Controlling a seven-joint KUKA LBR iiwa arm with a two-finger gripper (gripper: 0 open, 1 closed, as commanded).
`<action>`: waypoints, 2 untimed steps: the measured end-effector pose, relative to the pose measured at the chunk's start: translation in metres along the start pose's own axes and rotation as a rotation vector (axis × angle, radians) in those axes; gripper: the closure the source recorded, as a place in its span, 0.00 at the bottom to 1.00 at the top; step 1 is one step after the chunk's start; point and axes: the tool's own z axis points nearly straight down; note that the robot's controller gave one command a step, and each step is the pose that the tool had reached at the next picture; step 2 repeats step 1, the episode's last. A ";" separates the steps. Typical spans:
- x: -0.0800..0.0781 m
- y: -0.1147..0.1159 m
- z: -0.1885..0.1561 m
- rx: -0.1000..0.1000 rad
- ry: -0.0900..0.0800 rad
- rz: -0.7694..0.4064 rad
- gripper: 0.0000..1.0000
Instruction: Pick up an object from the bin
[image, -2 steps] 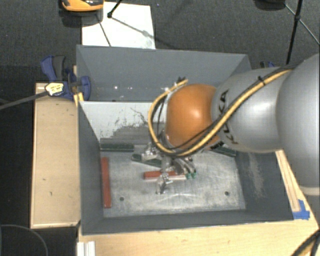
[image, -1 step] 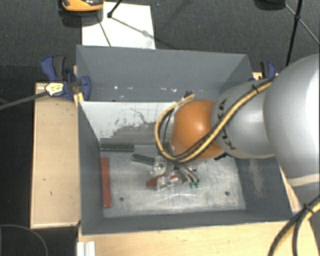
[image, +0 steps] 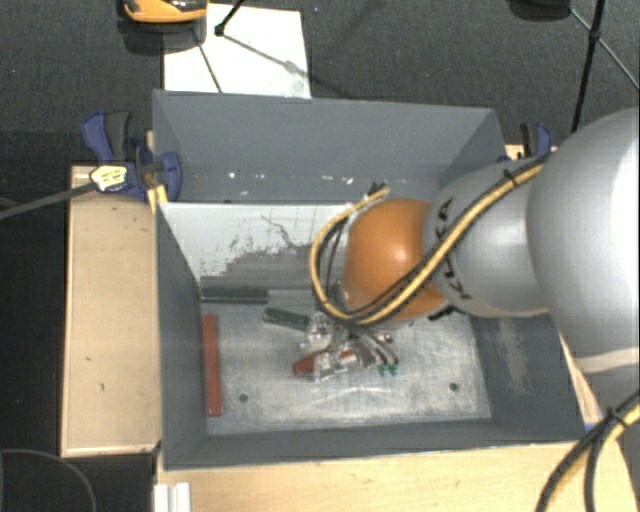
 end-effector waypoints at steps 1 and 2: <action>0.006 0.000 -0.198 0.002 0.011 -0.141 1.00; 0.006 0.000 -0.198 0.002 0.011 -0.141 1.00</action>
Offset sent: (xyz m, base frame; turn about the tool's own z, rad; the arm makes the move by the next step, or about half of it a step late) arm 0.0000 0.0000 0.0000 0.0000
